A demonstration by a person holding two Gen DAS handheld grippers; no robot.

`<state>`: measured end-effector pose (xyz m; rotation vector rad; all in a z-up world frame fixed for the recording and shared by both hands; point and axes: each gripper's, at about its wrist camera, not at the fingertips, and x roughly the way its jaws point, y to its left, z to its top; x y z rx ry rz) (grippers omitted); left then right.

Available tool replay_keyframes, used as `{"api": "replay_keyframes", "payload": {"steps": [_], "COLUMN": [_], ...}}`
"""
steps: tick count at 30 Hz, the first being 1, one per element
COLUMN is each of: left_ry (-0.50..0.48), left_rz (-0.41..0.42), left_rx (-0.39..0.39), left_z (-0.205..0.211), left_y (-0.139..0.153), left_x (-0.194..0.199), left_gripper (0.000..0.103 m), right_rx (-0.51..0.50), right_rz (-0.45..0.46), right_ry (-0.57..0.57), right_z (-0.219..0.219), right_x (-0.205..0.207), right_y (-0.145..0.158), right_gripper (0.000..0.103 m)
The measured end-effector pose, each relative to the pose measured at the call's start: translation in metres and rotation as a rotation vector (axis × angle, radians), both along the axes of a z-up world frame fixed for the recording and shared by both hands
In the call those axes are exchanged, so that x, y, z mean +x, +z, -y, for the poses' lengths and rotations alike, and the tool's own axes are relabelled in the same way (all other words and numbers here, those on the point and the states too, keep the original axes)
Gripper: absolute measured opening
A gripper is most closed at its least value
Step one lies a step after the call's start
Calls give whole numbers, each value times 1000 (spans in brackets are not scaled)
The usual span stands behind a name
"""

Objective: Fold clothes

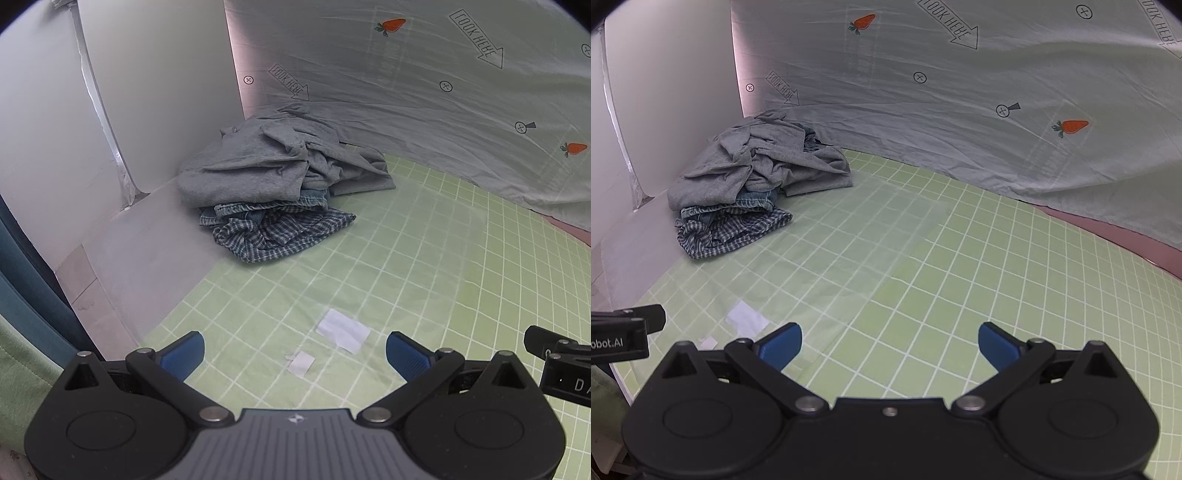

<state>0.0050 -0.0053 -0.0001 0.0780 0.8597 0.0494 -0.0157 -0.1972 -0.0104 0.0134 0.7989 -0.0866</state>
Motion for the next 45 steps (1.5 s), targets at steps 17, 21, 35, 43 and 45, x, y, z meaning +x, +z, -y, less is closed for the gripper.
{"api": "replay_keyframes", "payload": {"steps": [17, 21, 35, 43, 45], "left_ry": [-7, -8, -21, -7, -8], "left_rz": [-11, -12, -4, -7, -12], "left_rx": [4, 2, -8, -12, -15], "left_z": [-1, -1, 0, -4, -5], "left_y": [-2, -3, -3, -5, -6], "left_x": [3, 3, 9, 17, 20], "left_gripper": [103, 103, 103, 103, 103], "right_rx": [-2, -1, 4, 6, 3], "right_rz": [-5, -5, -8, -24, -27], "right_ry": [-8, -9, -24, -33, -32], "right_z": [0, 1, 3, 3, 3], "right_x": [1, 1, 4, 10, 12], "right_y": [0, 0, 0, -4, -5], "right_gripper": [103, 103, 103, 103, 103]}}
